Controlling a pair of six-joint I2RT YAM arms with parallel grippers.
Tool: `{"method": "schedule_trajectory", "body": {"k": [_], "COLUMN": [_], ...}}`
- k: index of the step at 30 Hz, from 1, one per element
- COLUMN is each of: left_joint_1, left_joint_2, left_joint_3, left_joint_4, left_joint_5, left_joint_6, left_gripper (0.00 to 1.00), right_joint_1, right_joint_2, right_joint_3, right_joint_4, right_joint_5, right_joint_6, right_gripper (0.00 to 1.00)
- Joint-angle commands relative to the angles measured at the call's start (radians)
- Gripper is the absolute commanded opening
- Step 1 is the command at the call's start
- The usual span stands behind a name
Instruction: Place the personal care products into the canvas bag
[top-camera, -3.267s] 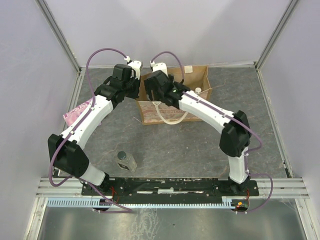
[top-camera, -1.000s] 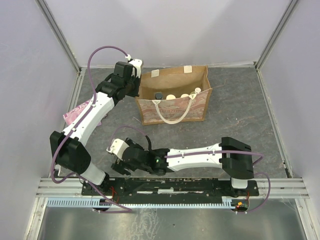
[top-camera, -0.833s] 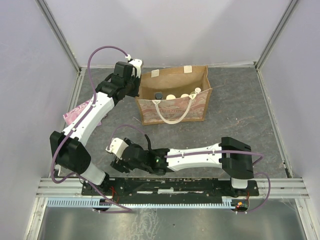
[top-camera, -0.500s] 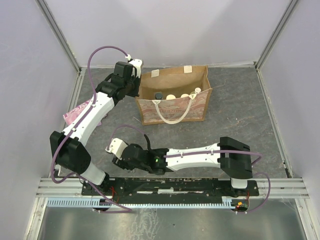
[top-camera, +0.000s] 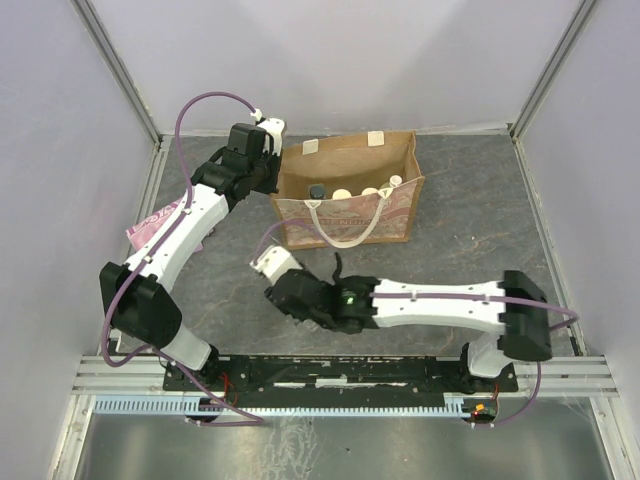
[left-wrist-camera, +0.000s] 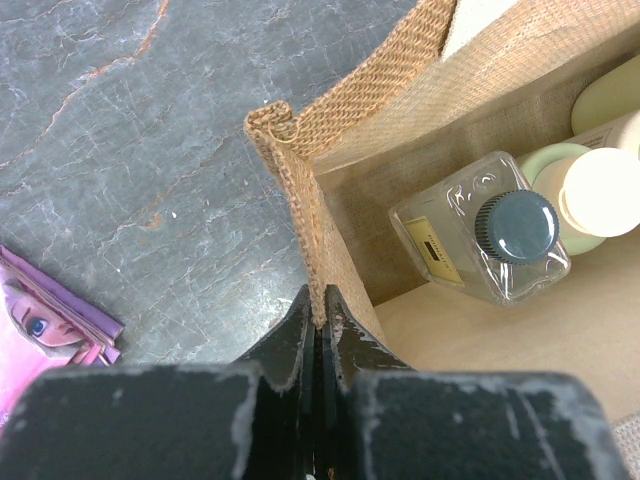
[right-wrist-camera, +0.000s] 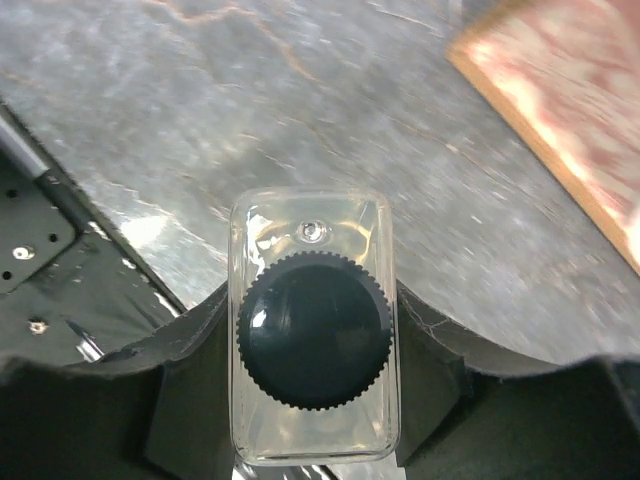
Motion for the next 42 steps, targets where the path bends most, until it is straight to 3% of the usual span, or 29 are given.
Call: {"method": "schedule_trajectory", "body": {"k": [1, 6, 12, 19, 30, 36, 42], "left_joint_1": [0.011, 0.011, 0.011, 0.01, 0.01, 0.012, 0.01], "left_joint_2": [-0.05, -0.048, -0.058, -0.064, -0.088, -0.104, -0.101], "left_joint_3": [0.049, 0.041, 0.036, 0.022, 0.008, 0.003, -0.003], "left_joint_4": [0.018, 0.018, 0.019, 0.019, 0.012, 0.012, 0.016], "left_joint_5": [-0.015, 0.006, 0.02, 0.035, 0.026, 0.035, 0.06], "left_joint_6": [0.038, 0.032, 0.034, 0.029, 0.035, 0.031, 0.021], "left_gripper": [0.03, 0.03, 0.03, 0.03, 0.03, 0.03, 0.03], "right_joint_1": [-0.036, -0.072, -0.134, -0.253, -0.456, -0.526, -0.583], "right_joint_2": [-0.206, -0.335, -0.466, -0.362, -0.139, -0.074, -0.049], "right_joint_3": [0.142, 0.242, 0.253, 0.383, 0.558, 0.658, 0.632], "right_joint_4": [-0.179, -0.305, -0.155, -0.014, 0.153, 0.148, 0.174], "right_joint_5": [0.229, 0.398, 0.45, 0.283, -0.063, -0.113, -0.123], "right_joint_6": [0.165, 0.244, 0.186, 0.059, 0.071, 0.084, 0.131], "right_gripper": [0.0, 0.0, 0.0, 0.0, 0.0, 0.0, 0.0]}}
